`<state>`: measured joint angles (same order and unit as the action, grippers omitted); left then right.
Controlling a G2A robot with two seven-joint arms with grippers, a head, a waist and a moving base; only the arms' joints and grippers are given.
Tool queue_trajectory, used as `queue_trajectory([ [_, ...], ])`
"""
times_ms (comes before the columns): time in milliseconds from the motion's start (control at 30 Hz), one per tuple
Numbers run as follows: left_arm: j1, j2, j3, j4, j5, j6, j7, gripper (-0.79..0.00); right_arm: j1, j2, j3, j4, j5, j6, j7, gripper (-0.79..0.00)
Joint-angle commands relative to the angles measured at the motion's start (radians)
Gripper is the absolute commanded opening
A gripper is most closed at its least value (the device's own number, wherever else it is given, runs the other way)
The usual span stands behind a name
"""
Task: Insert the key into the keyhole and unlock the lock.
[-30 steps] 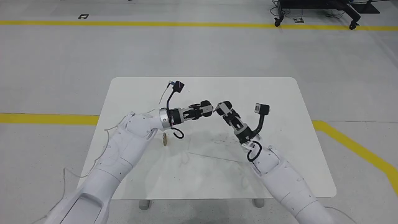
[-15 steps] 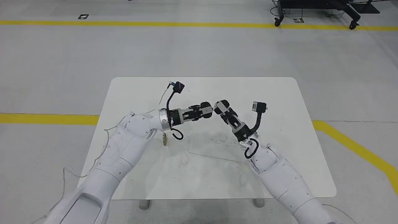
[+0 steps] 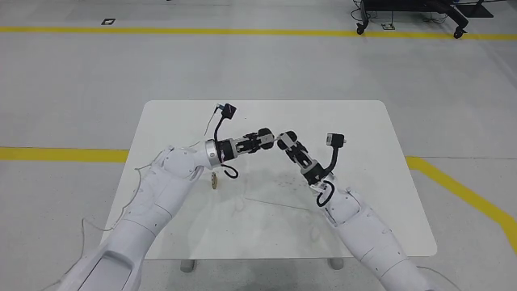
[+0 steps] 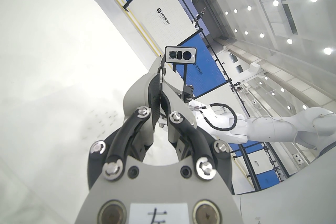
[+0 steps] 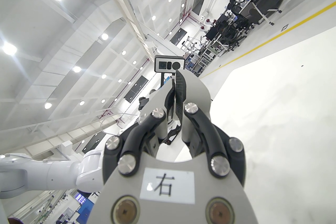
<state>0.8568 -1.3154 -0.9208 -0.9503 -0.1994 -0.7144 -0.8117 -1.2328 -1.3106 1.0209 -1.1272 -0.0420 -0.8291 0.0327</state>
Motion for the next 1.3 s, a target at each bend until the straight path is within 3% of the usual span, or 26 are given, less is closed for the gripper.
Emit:
queue_trajectory([
  [0,0.000,0.000,-0.003,0.000,-0.005,0.005,0.002,-0.785,-0.003,-0.001,0.003,-0.002,0.005,-0.001,0.006,-0.785],
  [67,0.001,0.001,-0.004,-0.001,-0.010,0.007,0.000,-0.785,-0.006,-0.001,0.006,-0.004,0.013,-0.007,0.012,-0.785],
  [200,0.003,0.001,-0.005,-0.005,-0.013,0.006,-0.012,-0.443,-0.010,-0.002,0.015,-0.008,0.028,-0.016,0.021,-0.785],
  [267,0.004,0.001,-0.005,-0.006,-0.012,0.003,-0.015,-0.419,-0.012,-0.003,0.018,-0.010,0.029,-0.016,0.025,-0.785],
  [467,0.007,0.003,-0.005,-0.011,-0.010,-0.008,-0.029,-0.480,-0.016,-0.006,0.024,-0.013,0.029,-0.014,0.029,-0.785],
  [567,0.007,0.003,-0.005,-0.012,-0.005,-0.007,-0.030,-0.585,-0.016,-0.009,0.026,-0.013,0.027,-0.011,0.029,-0.785],
  [600,0.008,0.003,-0.005,-0.013,-0.004,-0.006,-0.030,-0.665,-0.016,-0.010,0.025,-0.013,0.026,-0.011,0.031,-0.785],
  [700,0.008,0.003,-0.005,-0.014,0.001,-0.007,-0.027,-0.785,-0.016,-0.013,0.022,-0.012,0.024,-0.007,0.035,-0.785],
  [967,0.008,0.004,-0.006,-0.015,0.002,-0.003,-0.023,-0.785,-0.009,-0.020,0.020,-0.001,0.024,-0.006,0.037,-0.785],
  [1000,0.008,0.004,-0.007,-0.014,0.001,-0.003,-0.021,-0.785,-0.010,-0.021,0.023,-0.001,0.029,-0.009,0.033,-0.268],
  [1033,0.008,0.004,-0.008,-0.013,0.001,-0.002,-0.018,-0.785,-0.011,-0.022,0.026,-0.003,0.035,-0.015,0.028,0.000],
  [1267,0.009,0.005,-0.024,-0.007,-0.048,0.006,-0.018,-0.785,-0.011,-0.022,0.026,-0.003,0.035,-0.015,0.028,0.000],
])
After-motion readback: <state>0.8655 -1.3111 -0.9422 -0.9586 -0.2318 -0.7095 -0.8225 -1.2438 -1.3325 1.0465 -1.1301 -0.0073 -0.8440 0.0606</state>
